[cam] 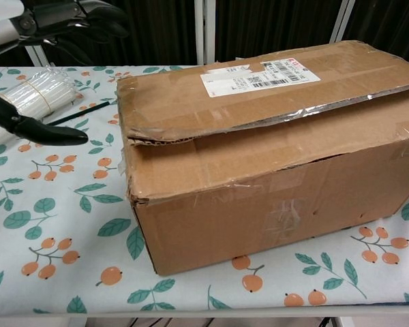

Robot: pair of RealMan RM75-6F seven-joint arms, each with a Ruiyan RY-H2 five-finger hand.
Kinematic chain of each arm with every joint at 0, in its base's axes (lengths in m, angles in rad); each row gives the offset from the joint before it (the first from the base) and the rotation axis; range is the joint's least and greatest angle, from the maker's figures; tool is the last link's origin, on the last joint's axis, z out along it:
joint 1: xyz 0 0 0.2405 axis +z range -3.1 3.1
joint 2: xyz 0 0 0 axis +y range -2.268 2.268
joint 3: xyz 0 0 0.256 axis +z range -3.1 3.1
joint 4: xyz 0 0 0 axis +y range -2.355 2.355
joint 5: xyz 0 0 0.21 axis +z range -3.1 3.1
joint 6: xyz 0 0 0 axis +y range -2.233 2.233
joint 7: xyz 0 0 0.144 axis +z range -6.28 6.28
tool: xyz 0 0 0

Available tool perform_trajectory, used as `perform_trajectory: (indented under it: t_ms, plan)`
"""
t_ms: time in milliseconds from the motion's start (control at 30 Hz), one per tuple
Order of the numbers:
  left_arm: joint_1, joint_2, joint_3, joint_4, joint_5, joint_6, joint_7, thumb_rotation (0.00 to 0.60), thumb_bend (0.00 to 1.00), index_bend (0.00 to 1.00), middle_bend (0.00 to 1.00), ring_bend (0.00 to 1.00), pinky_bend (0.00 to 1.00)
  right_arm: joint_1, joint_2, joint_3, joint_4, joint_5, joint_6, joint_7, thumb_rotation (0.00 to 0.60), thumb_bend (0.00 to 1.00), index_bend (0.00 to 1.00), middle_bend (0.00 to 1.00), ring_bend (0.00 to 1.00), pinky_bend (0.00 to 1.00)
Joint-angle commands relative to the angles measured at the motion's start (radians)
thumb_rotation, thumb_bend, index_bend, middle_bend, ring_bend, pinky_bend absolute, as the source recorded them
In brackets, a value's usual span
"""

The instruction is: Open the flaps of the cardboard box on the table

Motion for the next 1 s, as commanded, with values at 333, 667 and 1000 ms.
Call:
perform_trajectory:
  t_ms: [333,667,1000]
  plan:
    - [-0.042,-0.071,0.011,0.024,-0.017,-0.029,0.014,0.38,0.0,0.02,0.09,0.11,0.23,-0.006,0.005,0.001,0.009,0.002,0.0,0.021,0.6,0.2,0.0,0.0,0.0,0.0]
    - [-0.087,-0.119,-0.011,0.036,-0.052,-0.052,0.016,0.379,0.0,0.02,0.09,0.11,0.22,-0.01,0.006,-0.001,0.02,0.005,-0.006,0.04,0.6,0.2,0.0,0.0,0.0,0.0]
    - [-0.104,-0.155,-0.008,0.046,-0.074,-0.056,0.044,0.375,0.0,0.02,0.09,0.11,0.22,-0.006,-0.001,-0.002,0.041,0.006,-0.022,0.061,0.6,0.21,0.0,0.0,0.0,0.0]
